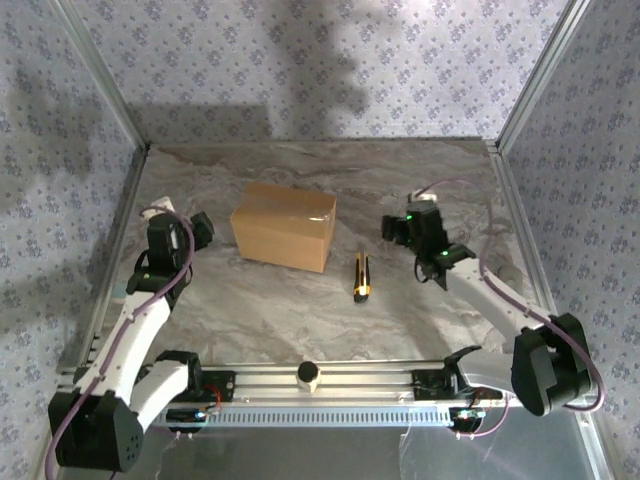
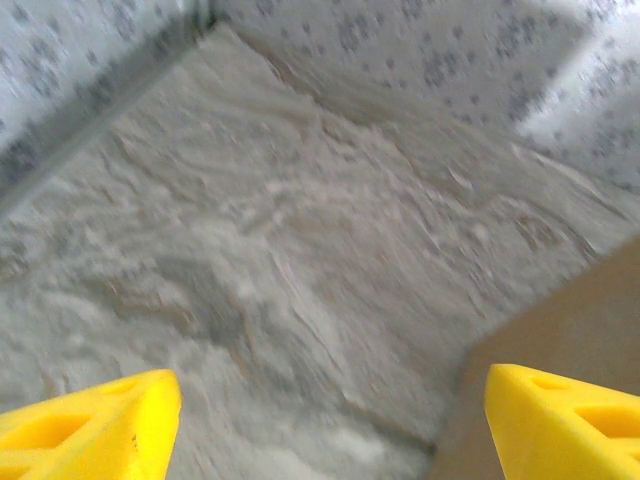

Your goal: Unpack the express box

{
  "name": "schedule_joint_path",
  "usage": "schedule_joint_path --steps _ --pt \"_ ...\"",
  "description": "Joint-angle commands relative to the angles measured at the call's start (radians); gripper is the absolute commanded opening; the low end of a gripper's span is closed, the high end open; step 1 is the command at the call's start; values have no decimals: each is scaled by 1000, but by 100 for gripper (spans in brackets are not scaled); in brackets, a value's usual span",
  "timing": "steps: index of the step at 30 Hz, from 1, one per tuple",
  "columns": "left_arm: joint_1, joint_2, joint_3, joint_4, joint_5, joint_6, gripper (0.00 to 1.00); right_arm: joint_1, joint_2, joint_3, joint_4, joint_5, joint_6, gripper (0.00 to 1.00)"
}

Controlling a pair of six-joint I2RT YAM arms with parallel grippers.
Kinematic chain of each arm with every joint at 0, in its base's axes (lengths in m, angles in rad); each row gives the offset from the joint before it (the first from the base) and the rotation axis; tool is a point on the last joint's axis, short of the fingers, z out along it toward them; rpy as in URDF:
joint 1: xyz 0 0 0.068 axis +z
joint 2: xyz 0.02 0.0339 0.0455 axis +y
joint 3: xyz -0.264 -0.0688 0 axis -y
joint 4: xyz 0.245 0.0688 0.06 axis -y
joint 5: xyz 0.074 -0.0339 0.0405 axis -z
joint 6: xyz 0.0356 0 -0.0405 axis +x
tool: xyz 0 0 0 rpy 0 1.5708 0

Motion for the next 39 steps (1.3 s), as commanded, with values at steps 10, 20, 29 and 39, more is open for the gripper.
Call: schedule_joint_path --steps 10,20,29,39 --pt "-40 -137 54 -242 176 -53 79 275 267 43 -139 -1 276 75" --pt "-42 -139 55 -223 215 -65 79 314 315 31 -144 -25 351 60" --pt "-44 -124 84 -217 237 -66 78 319 383 51 -129 -41 363 55" --pt "-43 -108 152 -245 273 -50 78 323 407 90 -182 -13 350 31"
